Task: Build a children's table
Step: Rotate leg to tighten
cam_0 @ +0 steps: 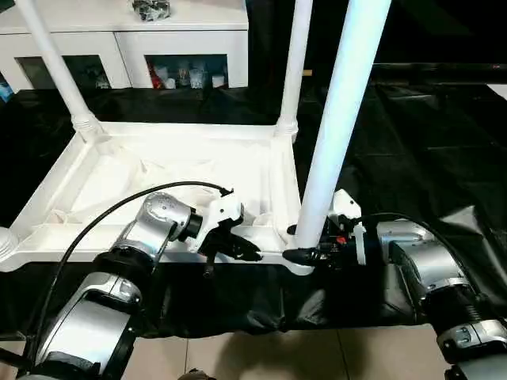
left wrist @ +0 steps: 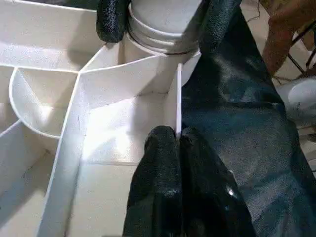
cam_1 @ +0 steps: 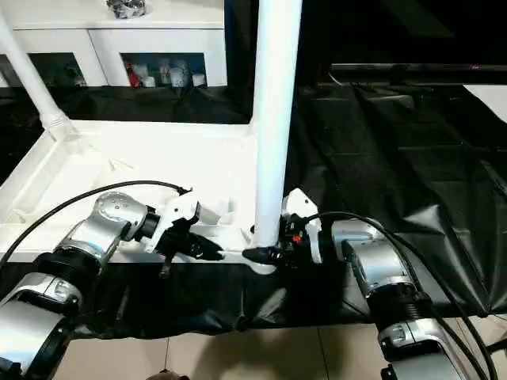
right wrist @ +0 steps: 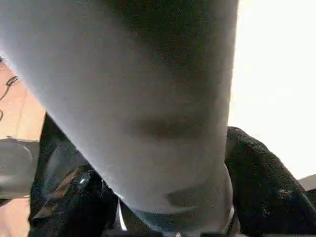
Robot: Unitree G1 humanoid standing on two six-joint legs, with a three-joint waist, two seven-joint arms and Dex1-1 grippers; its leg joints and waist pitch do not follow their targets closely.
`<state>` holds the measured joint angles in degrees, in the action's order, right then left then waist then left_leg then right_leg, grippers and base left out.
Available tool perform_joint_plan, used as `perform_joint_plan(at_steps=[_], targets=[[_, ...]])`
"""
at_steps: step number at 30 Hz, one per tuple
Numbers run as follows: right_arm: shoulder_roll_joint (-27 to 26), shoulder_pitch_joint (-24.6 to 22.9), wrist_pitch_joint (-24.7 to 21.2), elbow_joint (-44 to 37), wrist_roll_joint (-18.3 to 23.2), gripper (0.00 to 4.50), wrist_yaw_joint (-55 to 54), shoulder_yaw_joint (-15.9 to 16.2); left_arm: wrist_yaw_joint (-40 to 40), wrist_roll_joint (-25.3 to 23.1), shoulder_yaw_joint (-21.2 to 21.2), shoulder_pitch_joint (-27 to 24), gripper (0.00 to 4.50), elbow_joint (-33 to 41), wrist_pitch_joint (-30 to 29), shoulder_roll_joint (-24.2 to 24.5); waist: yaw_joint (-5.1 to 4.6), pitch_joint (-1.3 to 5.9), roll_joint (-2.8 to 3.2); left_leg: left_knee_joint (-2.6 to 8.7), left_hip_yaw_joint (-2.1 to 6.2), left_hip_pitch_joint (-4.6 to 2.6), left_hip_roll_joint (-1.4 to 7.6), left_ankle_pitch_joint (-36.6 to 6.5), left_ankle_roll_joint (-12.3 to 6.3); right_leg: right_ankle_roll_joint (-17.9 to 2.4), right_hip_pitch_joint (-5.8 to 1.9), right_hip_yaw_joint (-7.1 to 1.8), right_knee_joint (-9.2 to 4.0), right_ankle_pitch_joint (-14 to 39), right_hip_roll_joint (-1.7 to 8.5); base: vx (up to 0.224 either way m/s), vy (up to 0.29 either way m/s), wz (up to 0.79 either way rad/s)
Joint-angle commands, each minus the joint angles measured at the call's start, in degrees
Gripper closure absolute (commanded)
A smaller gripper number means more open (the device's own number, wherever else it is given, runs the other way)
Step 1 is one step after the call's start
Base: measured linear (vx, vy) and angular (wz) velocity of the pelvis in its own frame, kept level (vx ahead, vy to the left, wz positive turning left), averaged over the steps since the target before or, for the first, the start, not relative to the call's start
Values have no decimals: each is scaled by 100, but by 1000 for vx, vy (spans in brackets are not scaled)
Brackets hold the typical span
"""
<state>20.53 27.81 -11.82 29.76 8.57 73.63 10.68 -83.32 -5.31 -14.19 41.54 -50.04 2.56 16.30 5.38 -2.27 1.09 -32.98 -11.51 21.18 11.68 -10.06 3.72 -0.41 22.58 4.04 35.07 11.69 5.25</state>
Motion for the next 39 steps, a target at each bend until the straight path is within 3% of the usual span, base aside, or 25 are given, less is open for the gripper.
perform_joint_plan(at_steps=[1,5,6,10,11,14,17,20,21,22,26,28,29,35,37,39], targets=[[-235,17,-94,-145,-54,185,321,526,137,23,-138,163,450,-23,20,-203,-15,325,-75,327,77,-74,201,-987,-443,-1424,-262,-245,-415,727,335,0,0,0],[-525,-12,12,-4,-31,185,-606,126,708,-44,-16,228,450,-158,-116,-320,-26,306,-50,344,82,-76,199,-1083,-344,-1380,-249,-251,-432,910,339,0,0,0],[-742,38,96,231,-89,185,-1361,-134,1049,-84,31,285,450,-222,-221,-411,-53,304,-64,356,86,-92,193,-1186,-249,-1331,-238,-253,-452,1115,345,0,0,0],[-967,80,222,497,-202,186,-2229,-380,1493,-117,94,366,450,-293,-406,-566,-109,280,-63,394,119,-108,173,-1463,-53,-1081,-224,-255,-551,1935,367,0,0,0],[-1191,99,392,731,-314,186,-3048,-565,2002,-93,205,454,450,-369,-583,-797,-124,285,-50,398,117,-116,183,-1463,-55,-1061,-211,-257,-556,1867,355,0,0,0],[-1381,114,456,889,-333,187,-3633,-726,2360,-50,301,510,450,-411,-733,-995,-176,294,-40,398,121,-104,163,-1431,-21,-1130,-215,-256,-527,1610,334,0,0,0],[-1778,209,518,1177,-308,187,-4657,-1058,2926,2,388,534,450,-449,-892,-1354,-215,327,-25,365,107,-91,158,-1182,-154,-1266,-231,-269,-488,1044,332,0,0,0],[-1958,258,627,1311,-346,187,-5098,-1150,3088,-5,374,511,450,-429,-902,-1495,-217,337,-27,343,96,-68,142,-944,-312,-1356,-255,-260,-450,548,313,0,0,0],[-1991,254,727,1323,-405,187,-5134,-1098,3073,-26,342,481,450,-401,-870,-1518,-220,336,-28,339,92,-67,133,-937,-353,-1367,-263,-254,-451,514,309,0,0,0],[-2002,255,823,1338,-466,131,-5157,-1053,3056,-51,313,459,450,-384,-820,-1524,-217,331,-20,339,90,-67,133,-980,-381,-1359,-265,-255,-461,579,317,0,0,0],[-1867,272,1090,1297,-499,108,-4868,-999,2822,-74,295,388,450,-336,-725,-1369,-229,315,-14,363,100,-77,150,-1219,-329,-1278,-258,-251,-501,963,318,0,0,0],[-1796,279,1092,1248,-427,74,-4587,-995,2726,-73,286,363,450,-311,-664,-1289,-231,324,-15,359,100,-72,150,-1167,-348,-1302,-273,-257,-480,790,311,0,0,0],[-1760,270,1097,1210,-398,70,-4464,-985,2676,-69,278,348,450,-298,-639,-1259,-235,327,-40,353,94,-69,150,-1144,-377,-1317,-275,-257,-476,724,308,0,0,0],[-1341,138,954,800,-173,47,-3171,-750,1958,-6,154,207,450,-151,-304,-942,-190,349,-44,298,74,-26,155,-738,-734,-1500,-310,-245,-383,-17,299,0,0,0],[-1109,31,828,535,-58,47,-2466,-607,1593,16,102,166,450,-97,-199,-795,-178,348,-39,293,67,-35,167,-769,-748,-1541,-296,-234,-381,21,298,0,0,0],[-1109,31,828,535,-58,47,-2466,-607,1593,16,102,166,450,-97,-199,-795,-164,335,-35,301,65,-46,183,-894,-714,-1538,-279,-237,-399,203,303,0,0,0]])
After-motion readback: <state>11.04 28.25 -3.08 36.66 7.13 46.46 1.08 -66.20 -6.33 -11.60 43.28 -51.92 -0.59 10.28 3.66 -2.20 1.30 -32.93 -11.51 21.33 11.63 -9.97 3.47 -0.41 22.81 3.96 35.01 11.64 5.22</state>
